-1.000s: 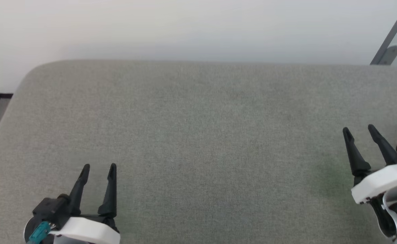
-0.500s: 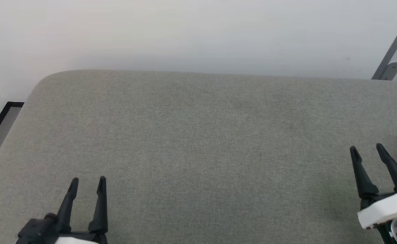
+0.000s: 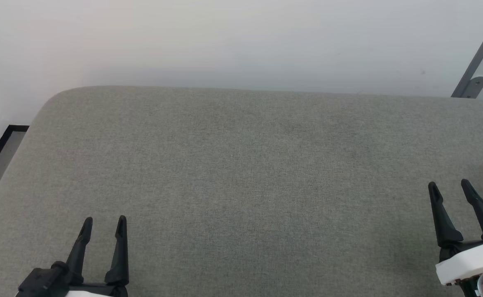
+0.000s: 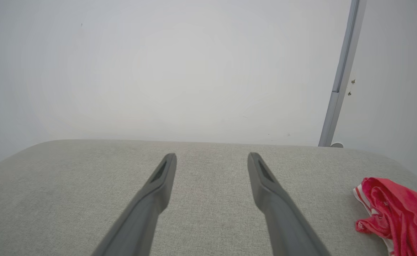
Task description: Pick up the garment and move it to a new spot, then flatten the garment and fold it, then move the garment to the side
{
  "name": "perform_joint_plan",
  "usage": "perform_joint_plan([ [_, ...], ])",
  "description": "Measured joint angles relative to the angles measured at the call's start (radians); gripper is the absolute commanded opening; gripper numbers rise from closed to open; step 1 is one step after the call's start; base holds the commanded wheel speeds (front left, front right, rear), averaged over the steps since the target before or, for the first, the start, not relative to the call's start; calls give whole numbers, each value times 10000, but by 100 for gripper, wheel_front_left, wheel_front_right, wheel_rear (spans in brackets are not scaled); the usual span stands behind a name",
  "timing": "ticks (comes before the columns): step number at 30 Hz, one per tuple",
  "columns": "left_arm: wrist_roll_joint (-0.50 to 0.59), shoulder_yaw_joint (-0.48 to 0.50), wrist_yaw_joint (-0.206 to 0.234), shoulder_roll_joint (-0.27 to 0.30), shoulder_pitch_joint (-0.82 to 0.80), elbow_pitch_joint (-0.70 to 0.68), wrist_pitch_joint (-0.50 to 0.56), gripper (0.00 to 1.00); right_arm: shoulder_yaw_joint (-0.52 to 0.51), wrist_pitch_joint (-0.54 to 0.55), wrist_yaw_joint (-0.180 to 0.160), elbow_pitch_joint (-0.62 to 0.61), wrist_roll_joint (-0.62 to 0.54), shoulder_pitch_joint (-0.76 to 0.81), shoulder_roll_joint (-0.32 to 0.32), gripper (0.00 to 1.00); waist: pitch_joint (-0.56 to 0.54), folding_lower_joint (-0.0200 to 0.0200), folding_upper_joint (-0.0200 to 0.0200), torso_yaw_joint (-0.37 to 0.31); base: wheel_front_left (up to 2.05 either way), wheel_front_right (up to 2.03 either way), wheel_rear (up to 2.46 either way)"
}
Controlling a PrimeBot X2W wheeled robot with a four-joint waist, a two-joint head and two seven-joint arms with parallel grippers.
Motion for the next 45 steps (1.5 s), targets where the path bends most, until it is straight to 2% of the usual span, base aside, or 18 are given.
perform_joint_plan([
  [15,109,151,0,-4,1,140,0,100,-63,161,0,-284,-6,142,113,100,24,0,0,33,0,0,0],
  [16,117,182,0,-12,1,140,0,0,-75,163,0,-303,-6,153,123,0,36,0,0,34,0,0,0],
  [22,-50,96,0,-207,80,581,77,0,65,205,0,121,199,374,447,0,45,1,0,18,0,0,0],
  [45,-3902,203,0,-267,-503,1083,961,0,-255,974,0,428,3536,106,1080,0,46,0,0,-165,0,0,0],
])
